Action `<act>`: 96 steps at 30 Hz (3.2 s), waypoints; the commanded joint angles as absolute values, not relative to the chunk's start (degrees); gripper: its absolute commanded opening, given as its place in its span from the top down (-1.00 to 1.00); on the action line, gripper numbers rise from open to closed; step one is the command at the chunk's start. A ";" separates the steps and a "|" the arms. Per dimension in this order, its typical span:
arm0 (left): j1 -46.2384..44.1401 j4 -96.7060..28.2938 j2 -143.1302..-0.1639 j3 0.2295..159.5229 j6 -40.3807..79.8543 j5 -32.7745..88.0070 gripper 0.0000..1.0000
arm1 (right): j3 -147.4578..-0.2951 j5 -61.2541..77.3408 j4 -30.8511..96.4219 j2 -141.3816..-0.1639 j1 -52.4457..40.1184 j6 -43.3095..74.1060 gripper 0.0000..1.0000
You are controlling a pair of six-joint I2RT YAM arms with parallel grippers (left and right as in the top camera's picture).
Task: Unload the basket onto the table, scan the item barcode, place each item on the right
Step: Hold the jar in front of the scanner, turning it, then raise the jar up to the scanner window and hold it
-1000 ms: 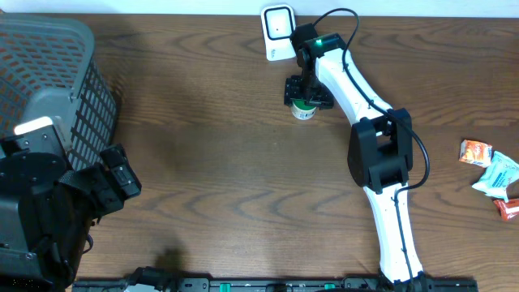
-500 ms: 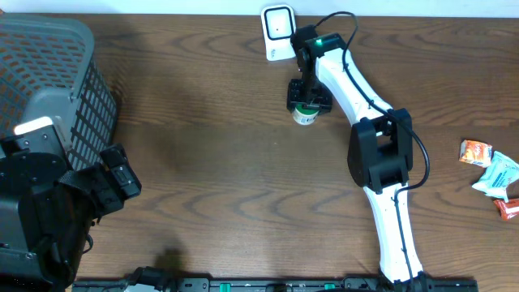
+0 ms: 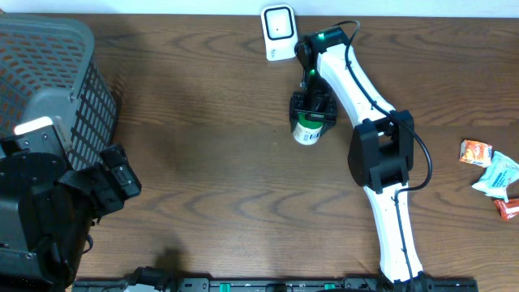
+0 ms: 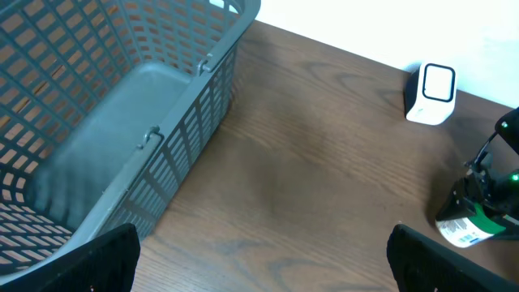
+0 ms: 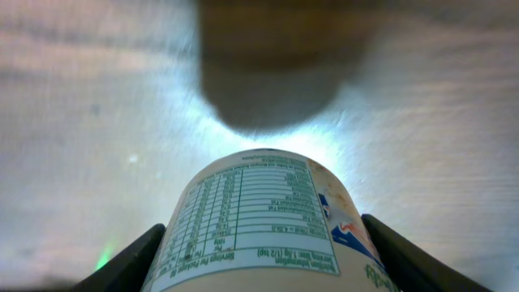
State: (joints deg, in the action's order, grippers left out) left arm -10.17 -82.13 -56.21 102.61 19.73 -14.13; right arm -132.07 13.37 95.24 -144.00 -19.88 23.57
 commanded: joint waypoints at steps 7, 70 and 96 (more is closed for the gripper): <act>-9.93 -82.28 -56.49 102.10 20.27 -15.07 -0.96 | -133.38 27.81 97.34 -144.20 -19.55 17.93 0.06; -9.93 -82.28 -56.49 102.10 20.27 -15.07 -0.96 | -133.12 -7.46 18.92 -139.41 -21.89 4.62 0.26; -9.93 -82.28 -56.47 102.10 20.27 -15.07 -0.96 | -132.90 -19.22 5.02 -149.18 -24.18 -2.46 0.37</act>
